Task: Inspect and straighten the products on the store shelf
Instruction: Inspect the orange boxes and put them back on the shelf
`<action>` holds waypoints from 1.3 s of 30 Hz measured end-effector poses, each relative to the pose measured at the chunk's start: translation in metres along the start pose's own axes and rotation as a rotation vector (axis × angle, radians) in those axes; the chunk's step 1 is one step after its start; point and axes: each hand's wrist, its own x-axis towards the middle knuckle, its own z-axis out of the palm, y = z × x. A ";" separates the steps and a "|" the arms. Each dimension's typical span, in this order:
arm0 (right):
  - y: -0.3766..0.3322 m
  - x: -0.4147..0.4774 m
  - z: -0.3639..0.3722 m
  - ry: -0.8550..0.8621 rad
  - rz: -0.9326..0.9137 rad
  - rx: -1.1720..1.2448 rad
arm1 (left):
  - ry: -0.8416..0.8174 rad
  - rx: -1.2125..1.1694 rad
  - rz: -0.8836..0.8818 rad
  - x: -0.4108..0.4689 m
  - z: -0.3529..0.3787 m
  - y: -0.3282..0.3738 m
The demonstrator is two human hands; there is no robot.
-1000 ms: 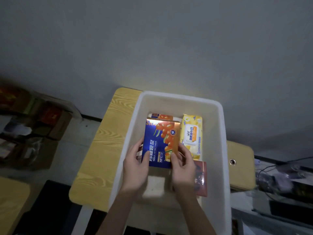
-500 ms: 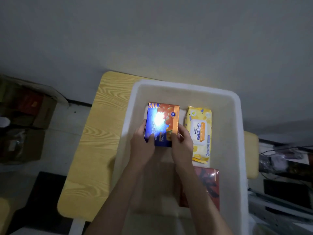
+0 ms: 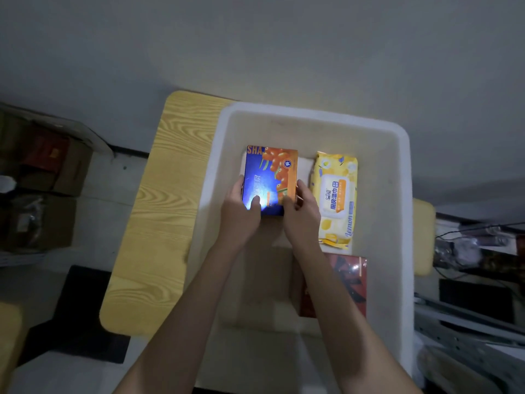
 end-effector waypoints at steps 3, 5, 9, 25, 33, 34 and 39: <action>-0.006 -0.014 -0.010 0.017 -0.058 -0.064 | 0.005 0.024 -0.009 -0.013 -0.005 0.004; -0.011 -0.028 -0.023 0.051 -0.138 -0.083 | -0.017 0.014 0.034 -0.028 -0.010 0.009; -0.020 -0.065 -0.061 0.011 -0.244 -0.114 | -0.055 0.040 0.075 -0.067 -0.030 0.028; 0.039 -0.238 -0.175 0.082 -0.203 0.067 | -0.161 -0.135 0.163 -0.245 -0.068 0.008; 0.094 -0.351 -0.177 0.270 -0.104 -0.012 | -0.255 -0.079 0.244 -0.297 -0.097 -0.046; 0.101 -0.368 -0.177 0.294 -0.080 -0.021 | -0.274 -0.075 0.238 -0.306 -0.098 -0.053; 0.128 -0.439 -0.183 0.373 0.056 0.022 | -0.425 0.032 0.297 -0.349 -0.095 -0.072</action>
